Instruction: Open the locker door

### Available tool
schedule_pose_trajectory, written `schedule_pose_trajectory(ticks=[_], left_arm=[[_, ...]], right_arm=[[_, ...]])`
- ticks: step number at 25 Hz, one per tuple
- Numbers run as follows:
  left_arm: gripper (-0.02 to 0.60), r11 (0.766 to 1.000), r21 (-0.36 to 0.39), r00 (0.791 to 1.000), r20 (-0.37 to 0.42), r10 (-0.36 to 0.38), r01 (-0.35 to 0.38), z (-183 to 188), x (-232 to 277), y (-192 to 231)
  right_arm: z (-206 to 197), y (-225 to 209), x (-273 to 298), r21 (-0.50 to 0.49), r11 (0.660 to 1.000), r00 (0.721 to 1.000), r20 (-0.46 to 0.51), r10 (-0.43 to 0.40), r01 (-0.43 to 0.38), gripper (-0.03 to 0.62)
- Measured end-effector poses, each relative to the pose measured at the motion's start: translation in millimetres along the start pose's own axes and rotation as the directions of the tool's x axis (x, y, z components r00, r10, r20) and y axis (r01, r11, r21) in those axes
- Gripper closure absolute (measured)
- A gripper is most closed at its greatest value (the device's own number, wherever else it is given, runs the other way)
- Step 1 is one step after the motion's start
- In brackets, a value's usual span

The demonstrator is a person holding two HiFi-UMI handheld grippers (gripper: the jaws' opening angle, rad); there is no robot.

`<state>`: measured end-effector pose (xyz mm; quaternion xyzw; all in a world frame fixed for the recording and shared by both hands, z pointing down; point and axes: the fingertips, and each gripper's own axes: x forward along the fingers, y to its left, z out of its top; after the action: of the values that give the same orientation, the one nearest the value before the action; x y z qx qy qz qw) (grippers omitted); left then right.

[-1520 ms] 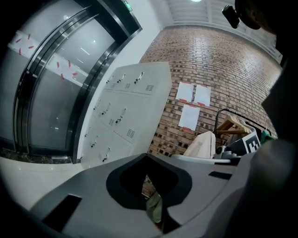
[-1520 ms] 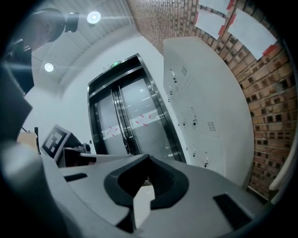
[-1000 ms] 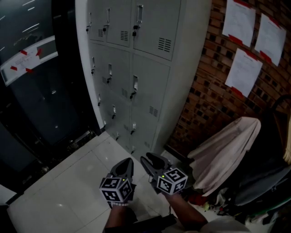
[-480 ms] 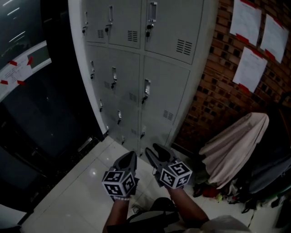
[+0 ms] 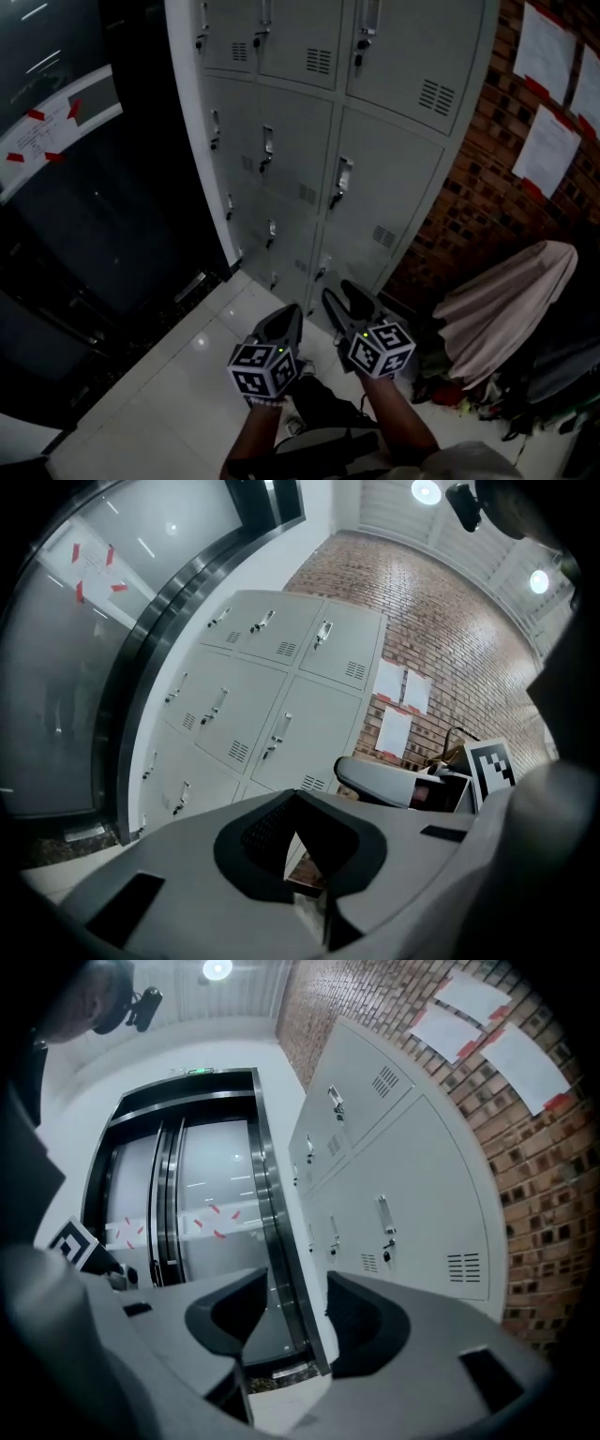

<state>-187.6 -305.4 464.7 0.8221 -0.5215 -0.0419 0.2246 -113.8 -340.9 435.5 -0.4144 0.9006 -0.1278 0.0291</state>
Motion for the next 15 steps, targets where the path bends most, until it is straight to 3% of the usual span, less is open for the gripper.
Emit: schedule_pose_trajectory(ticks=[10, 15], left_arm=[[0.592, 1.0, 0.029, 1.0, -0.021, -0.004, 0.005, 34.1, 45.1, 53.7], [0.592, 0.999, 0.049, 1.0, -0.026, -0.018, 0.019, 57.5, 83.3, 72.6]], right_arm=[[25.8, -42.2, 81.2, -0.015, 0.996, 0.996, 0.046, -0.082, 0.083, 0.362], [37.3, -86.6, 126.9, -0.023, 0.982, 0.982, 0.02, -0.188, 0.189, 0.362]])
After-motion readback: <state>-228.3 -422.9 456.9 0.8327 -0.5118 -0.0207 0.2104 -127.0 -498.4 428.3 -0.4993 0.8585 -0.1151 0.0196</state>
